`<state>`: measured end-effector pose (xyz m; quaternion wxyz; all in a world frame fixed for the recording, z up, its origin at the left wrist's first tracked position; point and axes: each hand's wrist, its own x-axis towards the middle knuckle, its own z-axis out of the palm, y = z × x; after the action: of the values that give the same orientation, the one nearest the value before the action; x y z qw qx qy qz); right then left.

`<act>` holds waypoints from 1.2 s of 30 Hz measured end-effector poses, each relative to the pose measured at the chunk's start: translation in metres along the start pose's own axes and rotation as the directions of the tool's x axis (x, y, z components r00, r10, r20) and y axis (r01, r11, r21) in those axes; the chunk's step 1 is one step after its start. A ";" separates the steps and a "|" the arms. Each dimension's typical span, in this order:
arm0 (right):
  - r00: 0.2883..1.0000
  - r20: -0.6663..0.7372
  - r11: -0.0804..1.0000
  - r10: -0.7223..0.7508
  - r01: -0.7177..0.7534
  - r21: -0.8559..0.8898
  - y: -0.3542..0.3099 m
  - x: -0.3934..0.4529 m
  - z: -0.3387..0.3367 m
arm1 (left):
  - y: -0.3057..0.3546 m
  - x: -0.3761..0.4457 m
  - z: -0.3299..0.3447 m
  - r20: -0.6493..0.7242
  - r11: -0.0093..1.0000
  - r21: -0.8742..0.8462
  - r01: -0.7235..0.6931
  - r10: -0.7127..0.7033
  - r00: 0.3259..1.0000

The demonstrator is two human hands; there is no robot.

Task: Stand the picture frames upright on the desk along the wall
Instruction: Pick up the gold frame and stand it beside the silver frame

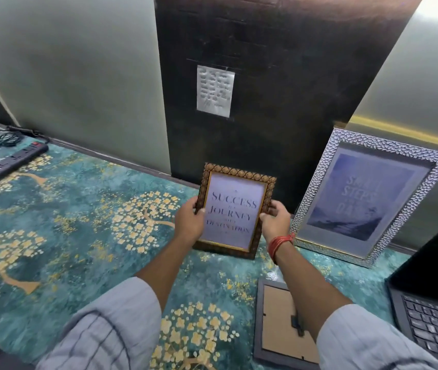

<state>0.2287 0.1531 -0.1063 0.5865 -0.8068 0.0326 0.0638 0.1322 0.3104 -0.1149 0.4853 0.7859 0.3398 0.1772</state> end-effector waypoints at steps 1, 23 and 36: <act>0.998 -0.039 0.999 -0.040 0.039 -0.013 -0.003 0.005 -0.002 | 0.005 0.006 0.006 -0.018 0.999 -0.015 -0.038 0.038 0.999; 1.000 -0.005 0.991 -0.007 0.008 0.130 -0.016 0.063 -0.020 | 0.021 0.081 0.085 0.101 0.977 -0.066 -0.203 0.209 0.973; 0.964 0.223 0.961 0.143 -0.081 -0.264 -0.017 0.017 -0.033 | 0.028 0.030 0.073 0.148 0.998 0.059 -0.009 0.000 0.989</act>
<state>0.2498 0.1280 -0.0825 0.4743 -0.8579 -0.0008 0.1975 0.2077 0.2762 -0.1256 0.4853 0.8116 0.3063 0.1095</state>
